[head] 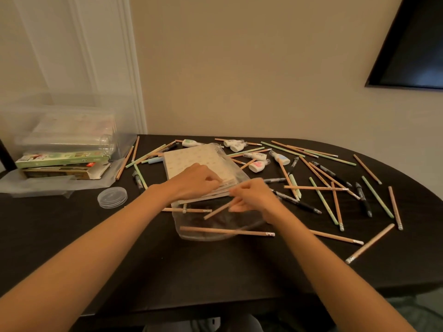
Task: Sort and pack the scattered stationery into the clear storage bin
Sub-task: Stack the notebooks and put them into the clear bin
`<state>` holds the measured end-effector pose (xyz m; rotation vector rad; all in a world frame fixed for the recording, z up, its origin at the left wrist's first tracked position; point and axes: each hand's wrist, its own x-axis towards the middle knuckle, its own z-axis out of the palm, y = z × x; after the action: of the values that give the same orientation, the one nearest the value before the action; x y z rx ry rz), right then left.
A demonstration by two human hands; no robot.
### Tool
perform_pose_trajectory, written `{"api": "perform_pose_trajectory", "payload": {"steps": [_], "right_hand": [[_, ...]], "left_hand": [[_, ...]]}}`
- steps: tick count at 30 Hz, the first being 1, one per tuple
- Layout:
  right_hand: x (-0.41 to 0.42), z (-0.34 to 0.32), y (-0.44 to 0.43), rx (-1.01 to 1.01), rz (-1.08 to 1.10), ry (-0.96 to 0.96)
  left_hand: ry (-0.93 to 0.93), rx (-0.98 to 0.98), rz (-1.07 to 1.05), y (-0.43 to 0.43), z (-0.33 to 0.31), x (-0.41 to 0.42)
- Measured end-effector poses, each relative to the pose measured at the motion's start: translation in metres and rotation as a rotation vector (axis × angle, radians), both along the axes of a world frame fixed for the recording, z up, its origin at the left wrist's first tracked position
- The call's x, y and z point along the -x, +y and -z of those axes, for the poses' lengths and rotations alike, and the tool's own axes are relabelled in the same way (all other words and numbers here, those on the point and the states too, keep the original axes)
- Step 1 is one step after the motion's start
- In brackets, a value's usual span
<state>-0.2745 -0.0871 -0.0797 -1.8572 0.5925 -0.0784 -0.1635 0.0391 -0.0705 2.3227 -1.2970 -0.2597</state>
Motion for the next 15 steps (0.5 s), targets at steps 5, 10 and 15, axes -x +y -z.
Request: {"api": "perform_pose_trajectory", "payload": {"steps": [5,10,15], "right_hand": [[0.012,-0.024,-0.053,0.773,0.071,-0.247],[0.005,-0.006,-0.091,1.517,-0.625,0.011],[0.005,0.0,-0.1,1.692,-0.826,-0.205]], "left_hand": [[-0.178,-0.116,0.085,0.021,0.009,0.005],[-0.561,-0.337,0.204,0.044,0.019,0.001],[-0.516,-0.361,0.198,0.065,0.018,-0.011]]}}
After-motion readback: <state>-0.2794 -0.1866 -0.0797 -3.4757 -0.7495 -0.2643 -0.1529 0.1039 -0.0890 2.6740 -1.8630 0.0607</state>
